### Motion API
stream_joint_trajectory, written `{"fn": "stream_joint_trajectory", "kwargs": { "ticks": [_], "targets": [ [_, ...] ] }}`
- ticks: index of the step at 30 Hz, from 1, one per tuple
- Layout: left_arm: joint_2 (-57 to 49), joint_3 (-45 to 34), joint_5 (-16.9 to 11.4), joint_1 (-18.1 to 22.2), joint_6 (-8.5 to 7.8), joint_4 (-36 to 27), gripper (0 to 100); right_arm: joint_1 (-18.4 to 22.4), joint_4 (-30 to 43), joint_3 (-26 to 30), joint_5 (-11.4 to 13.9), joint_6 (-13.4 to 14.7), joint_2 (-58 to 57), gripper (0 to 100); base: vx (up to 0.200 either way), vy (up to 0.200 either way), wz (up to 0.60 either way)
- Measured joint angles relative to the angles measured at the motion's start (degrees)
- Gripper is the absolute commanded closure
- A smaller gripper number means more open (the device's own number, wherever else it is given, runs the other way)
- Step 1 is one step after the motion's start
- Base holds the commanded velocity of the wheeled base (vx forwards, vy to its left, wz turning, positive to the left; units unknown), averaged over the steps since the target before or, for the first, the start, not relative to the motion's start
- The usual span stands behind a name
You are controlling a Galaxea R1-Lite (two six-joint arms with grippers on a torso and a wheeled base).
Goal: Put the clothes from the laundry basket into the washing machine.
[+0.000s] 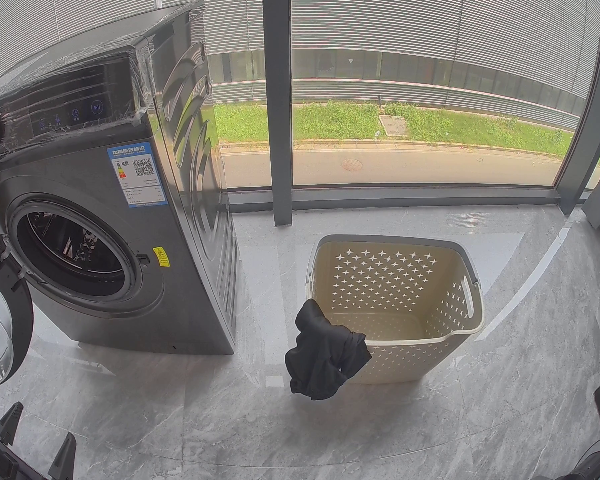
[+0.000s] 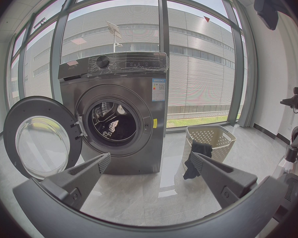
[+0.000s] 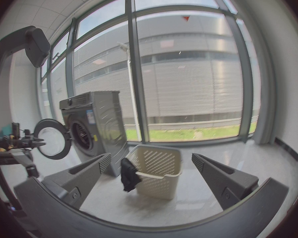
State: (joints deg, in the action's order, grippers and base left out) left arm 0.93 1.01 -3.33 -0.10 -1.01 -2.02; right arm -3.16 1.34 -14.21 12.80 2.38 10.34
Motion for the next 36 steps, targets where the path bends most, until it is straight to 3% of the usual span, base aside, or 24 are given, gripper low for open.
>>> {"fn": "stream_joint_trajectory", "kwargs": {
  "ticks": [3, 8, 19, 22, 30, 36],
  "targets": [
    [0.0, 0.0, 0.0, 0.0, -0.02, 0.0, 0, -1.7, -0.1, -0.8, 3.2, 0.6, 6.9, 0, 0.000, 0.000, 0.00],
    [0.0, 0.0, 0.0, 0.0, -0.02, 0.0, 0, -4.4, -5.3, -1.4, 5.8, 1.3, 19.9, 0, 0.000, 0.000, 0.00],
    [0.0, 0.0, 0.0, 0.0, 0.00, 0.0, 0, -9.8, -24.5, -1.8, 8.1, 2.7, 50.6, 0, 0.000, 0.000, 0.00],
    [0.0, 0.0, 0.0, 0.0, 0.00, 0.0, 0, -11.7, -31.4, -1.9, 7.8, 3.0, 59.5, 0, 0.000, 0.000, 0.00],
    [0.0, 0.0, 0.0, 0.0, -0.02, 0.0, 0, -18.4, -49.4, -2.4, 3.6, 3.7, 79.2, 0, 0.000, 0.000, 0.00],
    [0.0, 0.0, 0.0, 0.0, 0.01, 0.0, 0, -21.7, -53.3, -5.3, 2.5, 4.0, 88.8, 0, 0.000, 0.000, 0.00]
  ]
}}
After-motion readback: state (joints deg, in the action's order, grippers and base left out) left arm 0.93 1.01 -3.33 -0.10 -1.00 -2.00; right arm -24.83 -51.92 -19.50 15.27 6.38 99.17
